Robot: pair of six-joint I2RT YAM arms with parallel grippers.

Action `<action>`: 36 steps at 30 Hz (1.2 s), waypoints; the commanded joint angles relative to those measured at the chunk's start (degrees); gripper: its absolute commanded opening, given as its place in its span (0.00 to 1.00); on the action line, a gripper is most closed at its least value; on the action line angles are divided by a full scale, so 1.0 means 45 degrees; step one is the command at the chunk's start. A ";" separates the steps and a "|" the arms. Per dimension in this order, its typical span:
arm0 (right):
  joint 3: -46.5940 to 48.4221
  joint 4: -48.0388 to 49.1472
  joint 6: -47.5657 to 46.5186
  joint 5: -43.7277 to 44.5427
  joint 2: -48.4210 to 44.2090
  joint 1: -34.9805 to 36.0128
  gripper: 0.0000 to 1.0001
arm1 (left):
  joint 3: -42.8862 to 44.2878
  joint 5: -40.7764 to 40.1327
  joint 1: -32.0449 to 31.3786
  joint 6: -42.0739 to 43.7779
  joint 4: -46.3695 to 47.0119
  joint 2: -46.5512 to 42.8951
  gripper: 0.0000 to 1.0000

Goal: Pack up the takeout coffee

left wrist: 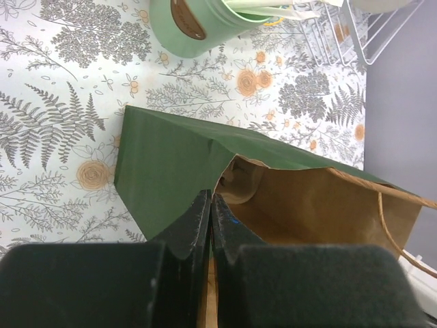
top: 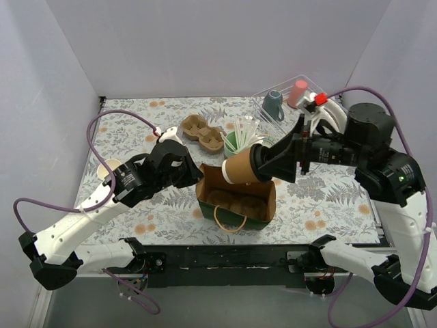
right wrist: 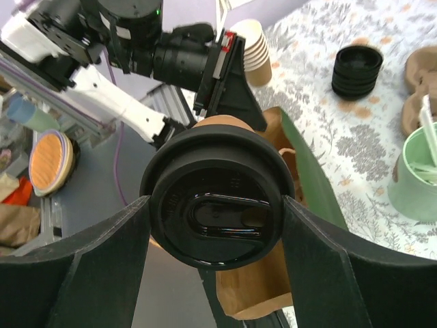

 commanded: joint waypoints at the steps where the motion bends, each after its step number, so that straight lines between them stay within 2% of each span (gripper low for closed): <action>1: 0.0237 -0.0295 -0.0622 0.2350 0.0620 0.2344 0.41 | 0.0401 -0.0624 0.0000 0.0311 0.0033 0.0152 0.00; 4: 0.0451 0.0037 -0.0388 0.4067 0.1128 0.4218 0.41 | 0.0595 -0.0703 0.0097 0.0253 -0.0200 0.0502 0.00; 7: 0.1190 -0.0544 -0.0503 0.6001 0.1791 0.5414 0.41 | 0.0889 -0.0644 0.0176 0.0136 -0.0377 0.0738 0.00; 13: 0.1039 -0.1834 -0.1070 0.8598 0.1815 0.6666 0.40 | 0.0460 -0.0488 0.0176 0.1110 0.1223 0.0348 0.00; 18: 0.0785 -0.2791 -0.1364 1.0863 0.1775 0.7702 0.38 | 0.0597 -0.0352 0.0176 0.1853 0.1653 0.0290 0.00; 23: 0.0082 -0.2872 -0.1169 1.1453 0.1717 0.8678 0.38 | 0.0303 -0.0117 0.0176 0.1952 0.1597 0.0192 0.00; 26: -0.0211 -0.3222 -0.0760 1.2584 0.1833 0.9752 0.38 | 0.0186 0.0039 0.0176 0.1640 0.1362 -0.0042 0.00; 28: -0.0329 -0.3496 -0.0544 1.3114 0.1989 1.0378 0.38 | -0.0087 0.0020 0.0176 0.1231 0.1245 -0.0411 0.17; 30: -0.0368 -0.3536 -0.0388 1.3445 0.2068 1.0923 0.38 | -0.0107 0.0020 0.0176 0.1016 0.0740 -0.0628 0.25; 34: -0.0660 -0.3556 0.0236 1.3934 0.2146 1.1512 0.38 | -0.0183 0.0426 0.0176 0.0293 -0.0239 -0.1349 0.40; 36: -0.0856 -0.3439 0.0393 1.4032 0.2088 1.1707 0.38 | -0.0593 0.0702 0.0176 0.0195 -0.0298 -0.1975 0.42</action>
